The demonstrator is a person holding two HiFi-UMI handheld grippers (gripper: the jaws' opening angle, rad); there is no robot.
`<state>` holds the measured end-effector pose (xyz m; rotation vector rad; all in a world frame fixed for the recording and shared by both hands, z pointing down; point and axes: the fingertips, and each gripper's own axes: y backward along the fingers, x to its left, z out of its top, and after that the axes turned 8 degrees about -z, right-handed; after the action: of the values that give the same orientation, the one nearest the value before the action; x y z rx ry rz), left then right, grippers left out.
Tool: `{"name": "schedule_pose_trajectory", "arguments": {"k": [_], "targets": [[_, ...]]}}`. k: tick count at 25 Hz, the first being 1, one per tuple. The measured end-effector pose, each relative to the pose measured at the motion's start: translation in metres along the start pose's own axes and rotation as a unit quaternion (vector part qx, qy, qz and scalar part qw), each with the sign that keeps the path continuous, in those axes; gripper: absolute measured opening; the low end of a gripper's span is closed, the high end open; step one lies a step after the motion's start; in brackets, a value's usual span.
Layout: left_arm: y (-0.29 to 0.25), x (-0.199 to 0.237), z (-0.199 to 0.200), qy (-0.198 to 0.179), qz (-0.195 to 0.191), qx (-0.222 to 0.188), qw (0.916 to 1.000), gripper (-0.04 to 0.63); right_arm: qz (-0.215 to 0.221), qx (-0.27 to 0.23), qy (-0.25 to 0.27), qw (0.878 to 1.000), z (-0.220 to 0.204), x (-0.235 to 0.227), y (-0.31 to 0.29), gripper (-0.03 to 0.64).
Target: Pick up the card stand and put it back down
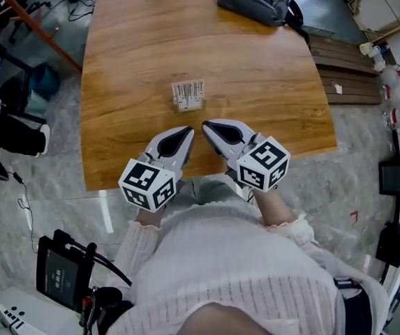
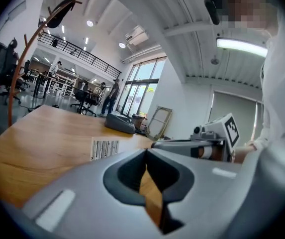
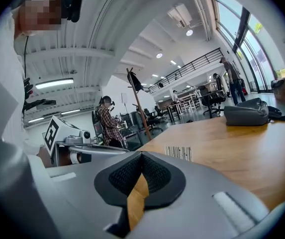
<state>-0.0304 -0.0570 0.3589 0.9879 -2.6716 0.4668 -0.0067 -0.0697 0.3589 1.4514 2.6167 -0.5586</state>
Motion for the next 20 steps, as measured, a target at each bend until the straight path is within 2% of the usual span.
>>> {"name": "schedule_pose_trajectory", "arguments": {"k": [9, 14, 20], "targets": [[-0.011, 0.040, 0.001, 0.026, 0.031, 0.003, 0.9992, 0.008, 0.002, 0.017, -0.006, 1.000, 0.003, -0.031, -0.031, 0.000], [-0.015, 0.054, 0.005, 0.048, 0.017, -0.008, 0.9987, 0.009, 0.003, 0.021, -0.018, 1.000, 0.005, -0.035, -0.041, -0.002], [-0.027, 0.070, -0.002, 0.052, 0.019, 0.022, 0.9982, 0.009, -0.001, 0.038, -0.025, 0.999, -0.005, -0.045, -0.046, 0.000]]}}
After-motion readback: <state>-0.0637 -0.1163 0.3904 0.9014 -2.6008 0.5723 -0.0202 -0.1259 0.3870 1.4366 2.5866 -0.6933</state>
